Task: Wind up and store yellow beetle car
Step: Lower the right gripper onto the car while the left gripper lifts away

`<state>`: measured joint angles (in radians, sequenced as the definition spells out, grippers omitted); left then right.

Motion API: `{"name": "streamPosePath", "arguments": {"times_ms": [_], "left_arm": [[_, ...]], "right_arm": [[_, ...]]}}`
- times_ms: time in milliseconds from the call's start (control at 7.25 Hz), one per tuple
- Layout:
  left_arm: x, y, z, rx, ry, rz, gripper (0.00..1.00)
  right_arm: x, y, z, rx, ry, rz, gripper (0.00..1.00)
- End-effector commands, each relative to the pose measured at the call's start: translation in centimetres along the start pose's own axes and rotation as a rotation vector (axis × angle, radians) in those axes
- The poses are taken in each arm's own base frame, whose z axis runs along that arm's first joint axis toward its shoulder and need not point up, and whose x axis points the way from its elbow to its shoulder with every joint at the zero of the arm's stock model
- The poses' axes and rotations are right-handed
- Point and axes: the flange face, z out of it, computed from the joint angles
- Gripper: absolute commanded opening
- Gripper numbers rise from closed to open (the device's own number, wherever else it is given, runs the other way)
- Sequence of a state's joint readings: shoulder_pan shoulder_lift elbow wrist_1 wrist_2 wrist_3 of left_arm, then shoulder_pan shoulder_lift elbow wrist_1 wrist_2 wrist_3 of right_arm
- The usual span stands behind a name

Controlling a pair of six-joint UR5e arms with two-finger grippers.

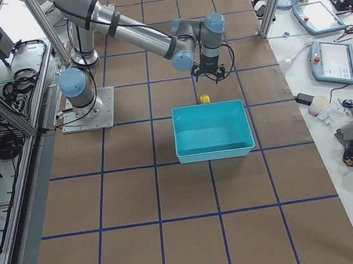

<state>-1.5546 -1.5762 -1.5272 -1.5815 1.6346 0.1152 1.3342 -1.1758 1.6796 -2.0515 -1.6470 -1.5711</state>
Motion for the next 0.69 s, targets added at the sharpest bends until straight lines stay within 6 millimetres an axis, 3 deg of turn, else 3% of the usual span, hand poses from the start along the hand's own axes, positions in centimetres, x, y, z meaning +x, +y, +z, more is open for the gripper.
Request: {"name": "streamPosePath", "arguments": {"times_ms": [0, 276, 552], "left_arm": [[-0.3, 0.2, -0.3, 0.009, 0.003, -0.008, 1.00], [-0.2, 0.3, -0.4, 0.011, 0.001, -0.006, 1.00], [-0.3, 0.3, -0.4, 0.009, -0.002, 0.003, 1.00]], "right_arm": [[1.4, 1.3, 3.2, -0.001, -0.009, -0.022, 1.00], [1.5, 2.1, 5.3, 0.001, -0.044, -0.026, 1.00], [0.2, 2.0, 7.5, 0.000, -0.052, -0.025, 1.00]]}}
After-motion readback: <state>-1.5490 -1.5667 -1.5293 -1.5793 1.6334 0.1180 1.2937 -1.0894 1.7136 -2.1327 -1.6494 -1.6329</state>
